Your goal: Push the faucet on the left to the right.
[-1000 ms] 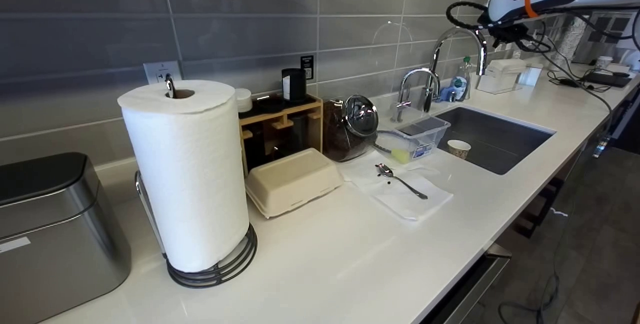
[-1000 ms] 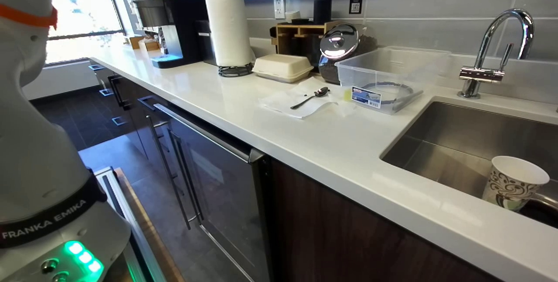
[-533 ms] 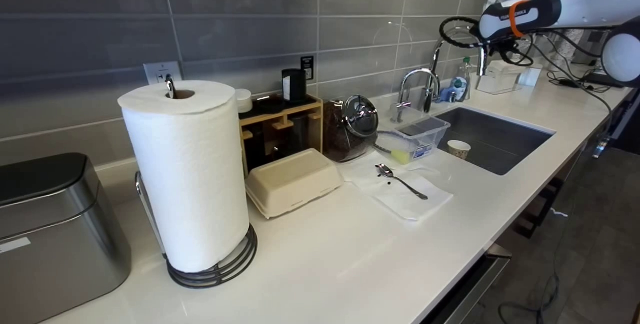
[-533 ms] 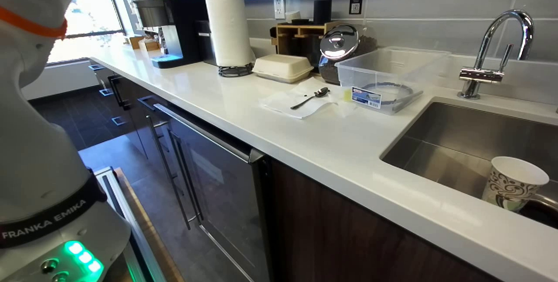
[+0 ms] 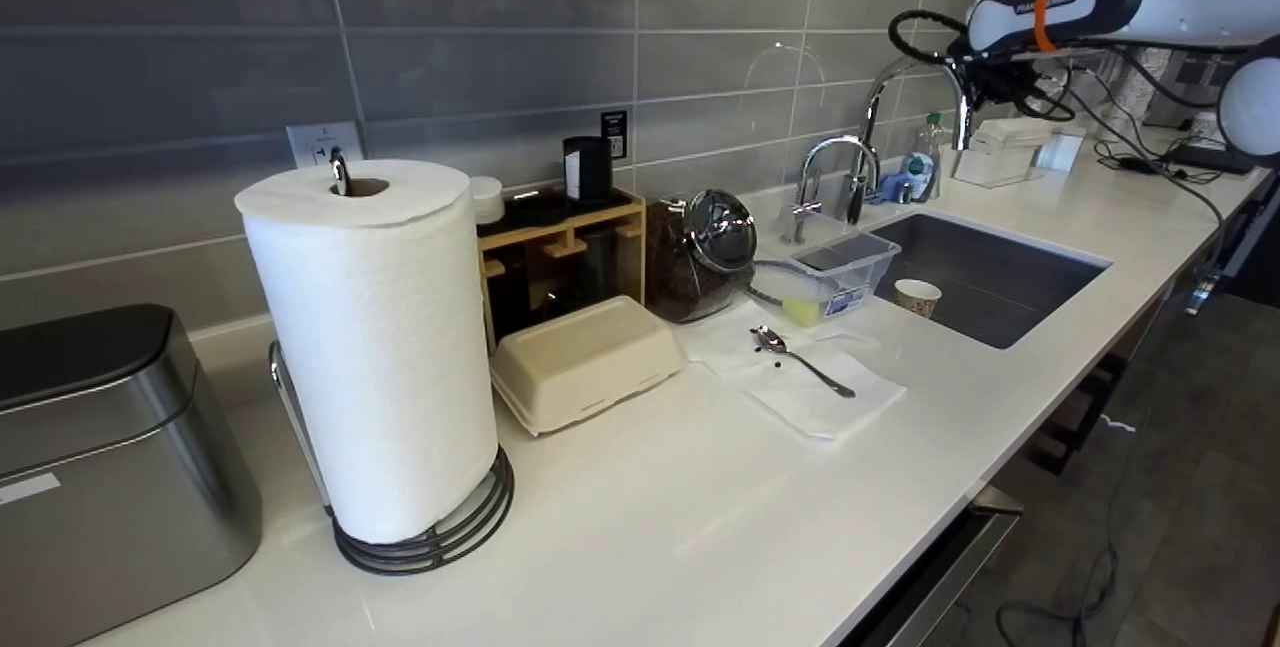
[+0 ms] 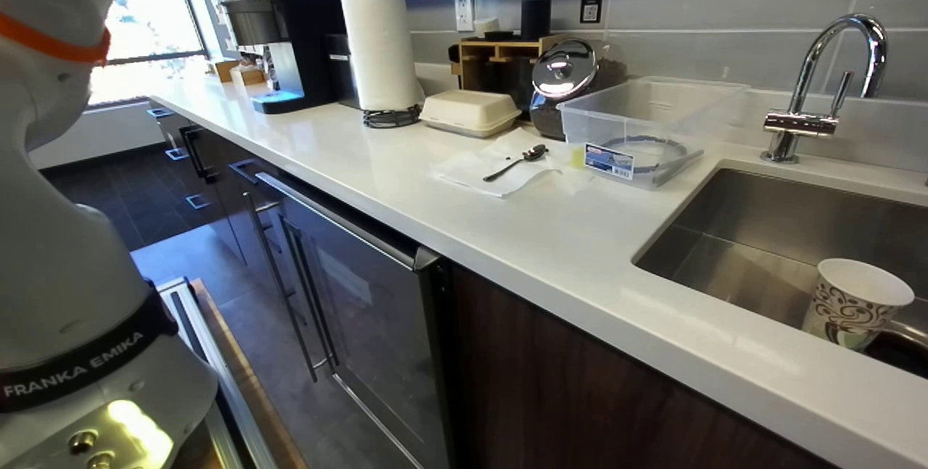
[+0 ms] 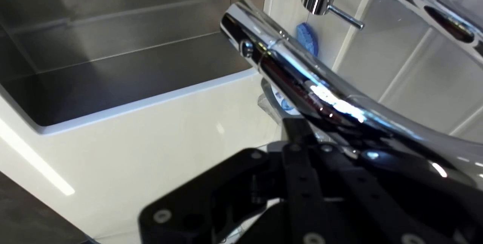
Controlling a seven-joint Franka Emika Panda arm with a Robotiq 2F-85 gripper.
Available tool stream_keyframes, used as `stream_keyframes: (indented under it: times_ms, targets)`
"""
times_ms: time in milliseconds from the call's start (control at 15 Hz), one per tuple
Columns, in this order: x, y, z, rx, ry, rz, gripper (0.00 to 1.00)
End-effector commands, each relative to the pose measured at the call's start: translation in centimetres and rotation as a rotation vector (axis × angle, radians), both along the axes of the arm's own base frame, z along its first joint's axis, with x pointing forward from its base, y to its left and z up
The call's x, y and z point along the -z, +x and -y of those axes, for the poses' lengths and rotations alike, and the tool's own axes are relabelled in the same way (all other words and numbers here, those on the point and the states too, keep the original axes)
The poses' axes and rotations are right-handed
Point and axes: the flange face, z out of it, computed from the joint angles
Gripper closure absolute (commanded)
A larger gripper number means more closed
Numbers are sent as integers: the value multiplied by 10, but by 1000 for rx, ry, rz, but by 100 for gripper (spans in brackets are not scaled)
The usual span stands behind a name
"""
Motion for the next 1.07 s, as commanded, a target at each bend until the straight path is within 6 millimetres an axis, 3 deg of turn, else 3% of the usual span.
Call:
stream_keyframes:
  times_ms: [0,400,667,1000]
  targets:
    - [2,6,-15,-111,141,-23,100]
    - [4,11,-18,-106,179,-36,100]
    - [-21,18,-12,-38,-47,110,100]
    - [-55,4,-22,-40,-239,0,100]
